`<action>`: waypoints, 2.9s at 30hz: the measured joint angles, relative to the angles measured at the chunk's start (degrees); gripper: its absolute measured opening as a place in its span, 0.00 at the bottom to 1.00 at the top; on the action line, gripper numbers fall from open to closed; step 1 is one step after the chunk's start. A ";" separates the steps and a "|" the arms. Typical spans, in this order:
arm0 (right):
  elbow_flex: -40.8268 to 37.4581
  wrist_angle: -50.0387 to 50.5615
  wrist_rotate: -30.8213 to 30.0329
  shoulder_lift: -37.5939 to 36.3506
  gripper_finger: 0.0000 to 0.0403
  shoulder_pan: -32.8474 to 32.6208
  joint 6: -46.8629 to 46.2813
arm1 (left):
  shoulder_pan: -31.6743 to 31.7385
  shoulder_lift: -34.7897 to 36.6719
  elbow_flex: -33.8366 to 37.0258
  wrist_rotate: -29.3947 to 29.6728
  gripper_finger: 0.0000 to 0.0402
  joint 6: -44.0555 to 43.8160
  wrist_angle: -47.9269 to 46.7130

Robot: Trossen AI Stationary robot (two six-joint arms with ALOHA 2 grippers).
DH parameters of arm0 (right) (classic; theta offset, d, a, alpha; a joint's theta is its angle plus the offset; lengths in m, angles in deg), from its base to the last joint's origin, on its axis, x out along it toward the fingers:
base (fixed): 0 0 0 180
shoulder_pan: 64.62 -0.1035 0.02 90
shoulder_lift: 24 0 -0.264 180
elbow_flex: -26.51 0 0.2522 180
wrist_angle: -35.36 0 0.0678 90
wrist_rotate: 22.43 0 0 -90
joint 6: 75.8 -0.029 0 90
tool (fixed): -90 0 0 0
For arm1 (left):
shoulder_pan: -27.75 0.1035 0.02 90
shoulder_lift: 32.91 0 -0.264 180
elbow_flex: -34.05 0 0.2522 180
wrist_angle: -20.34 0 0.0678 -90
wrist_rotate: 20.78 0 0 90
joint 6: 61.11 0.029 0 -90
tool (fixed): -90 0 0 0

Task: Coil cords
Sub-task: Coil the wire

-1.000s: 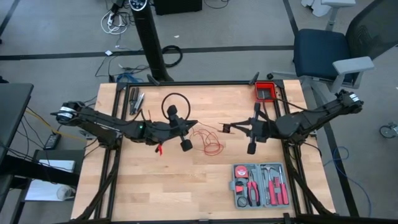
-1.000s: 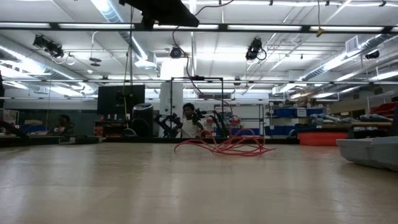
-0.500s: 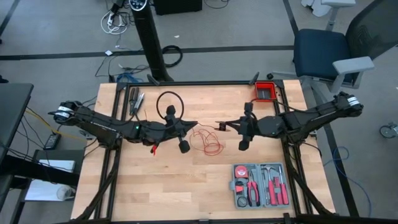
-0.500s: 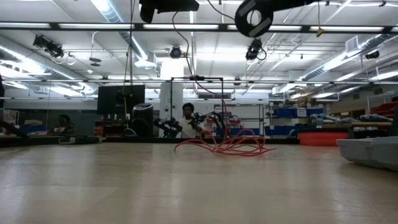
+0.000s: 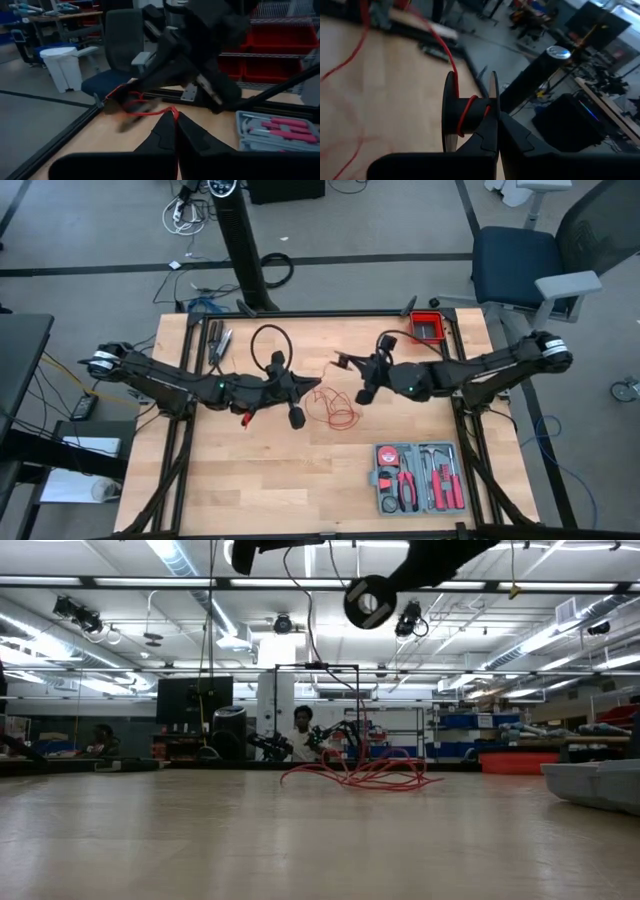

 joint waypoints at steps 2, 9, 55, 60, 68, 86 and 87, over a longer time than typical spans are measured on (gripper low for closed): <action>0.00 -4.76 -0.25 1.77 0.00 0.50 0.47 | -0.32 -0.66 -0.01 -0.15 0.01 -0.67 -0.06; -0.02 -17.44 0.01 8.25 0.00 1.19 7.52 | -1.21 -4.38 -0.01 -0.09 0.01 -1.59 0.74; -0.02 -41.10 7.91 12.78 0.00 -4.77 1.19 | -1.33 -8.99 -0.01 1.16 0.01 6.74 6.45; -0.02 -41.22 7.31 12.61 0.00 -5.61 0.40 | -1.33 -8.99 -0.01 1.57 0.01 9.25 7.35; -0.02 -45.84 4.50 12.10 0.00 -7.33 5.20 | -1.33 -8.93 -0.01 -3.45 0.01 10.84 10.07; 0.02 -47.04 9.48 11.90 0.00 -6.77 2.29 | -1.42 -12.13 0.03 -2.99 0.01 10.39 14.45; 0.02 -46.66 9.46 11.89 0.00 -6.77 1.94 | -1.42 -12.61 0.13 -2.41 0.01 10.39 14.58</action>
